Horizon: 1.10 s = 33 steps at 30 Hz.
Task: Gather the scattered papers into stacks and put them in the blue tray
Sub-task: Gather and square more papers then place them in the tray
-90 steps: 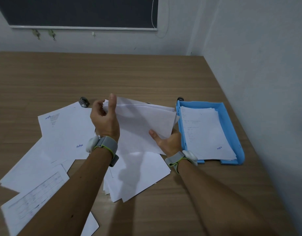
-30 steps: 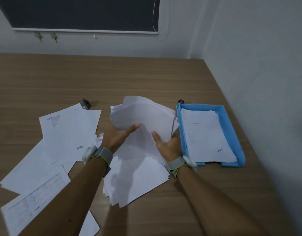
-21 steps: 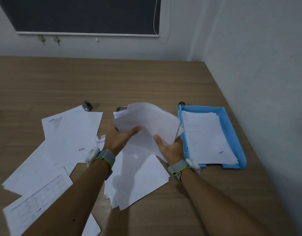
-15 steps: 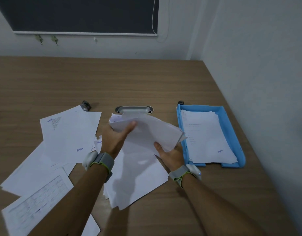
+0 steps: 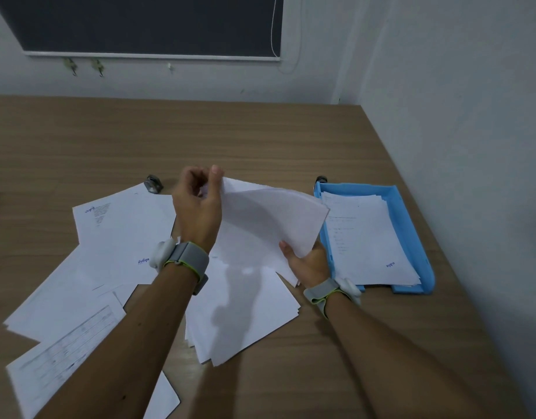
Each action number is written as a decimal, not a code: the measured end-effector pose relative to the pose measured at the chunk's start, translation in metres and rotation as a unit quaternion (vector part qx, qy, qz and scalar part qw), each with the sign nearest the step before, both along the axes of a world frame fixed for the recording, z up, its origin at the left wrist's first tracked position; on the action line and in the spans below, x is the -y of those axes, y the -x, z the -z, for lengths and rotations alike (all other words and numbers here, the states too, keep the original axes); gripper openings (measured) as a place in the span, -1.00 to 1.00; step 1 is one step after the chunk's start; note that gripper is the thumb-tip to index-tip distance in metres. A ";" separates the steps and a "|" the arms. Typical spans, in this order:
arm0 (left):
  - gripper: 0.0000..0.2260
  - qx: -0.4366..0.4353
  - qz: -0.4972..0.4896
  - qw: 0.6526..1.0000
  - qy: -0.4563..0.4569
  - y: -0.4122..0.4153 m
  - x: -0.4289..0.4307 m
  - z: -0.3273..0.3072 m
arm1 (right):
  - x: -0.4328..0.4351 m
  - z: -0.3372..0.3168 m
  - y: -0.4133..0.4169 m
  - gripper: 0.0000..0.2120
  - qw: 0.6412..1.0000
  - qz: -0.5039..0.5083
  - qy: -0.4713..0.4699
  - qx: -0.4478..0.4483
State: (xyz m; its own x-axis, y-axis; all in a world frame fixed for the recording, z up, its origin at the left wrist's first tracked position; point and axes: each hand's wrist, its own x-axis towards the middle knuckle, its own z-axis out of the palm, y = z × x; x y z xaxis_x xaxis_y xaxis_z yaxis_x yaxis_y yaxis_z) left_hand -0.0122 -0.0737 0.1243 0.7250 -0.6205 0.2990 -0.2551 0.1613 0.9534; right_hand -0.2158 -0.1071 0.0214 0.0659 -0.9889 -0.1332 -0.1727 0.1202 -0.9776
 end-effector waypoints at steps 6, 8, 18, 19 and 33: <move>-0.79 -0.034 0.014 0.999 -0.023 -0.013 0.002 0.006 | 0.006 -0.001 0.002 -0.72 1.000 -0.016 0.003 -0.008; -0.79 -0.063 0.017 0.997 -0.029 -0.015 0.002 0.008 | 0.008 -0.003 0.001 -0.69 1.000 -0.015 0.009 -0.017; -0.49 -0.066 0.137 0.982 -0.109 -0.025 -0.008 0.033 | 0.015 -0.010 -0.005 -0.73 0.999 -0.007 0.031 0.005; -0.43 -0.075 0.139 0.980 -0.120 -0.026 -0.010 0.034 | 0.016 -0.012 -0.006 -0.73 0.999 -0.009 0.037 0.013; -0.56 -0.053 0.202 0.939 -0.273 -0.015 -0.010 0.031 | 0.047 -0.037 0.017 -0.67 0.998 -0.060 -0.028 -0.004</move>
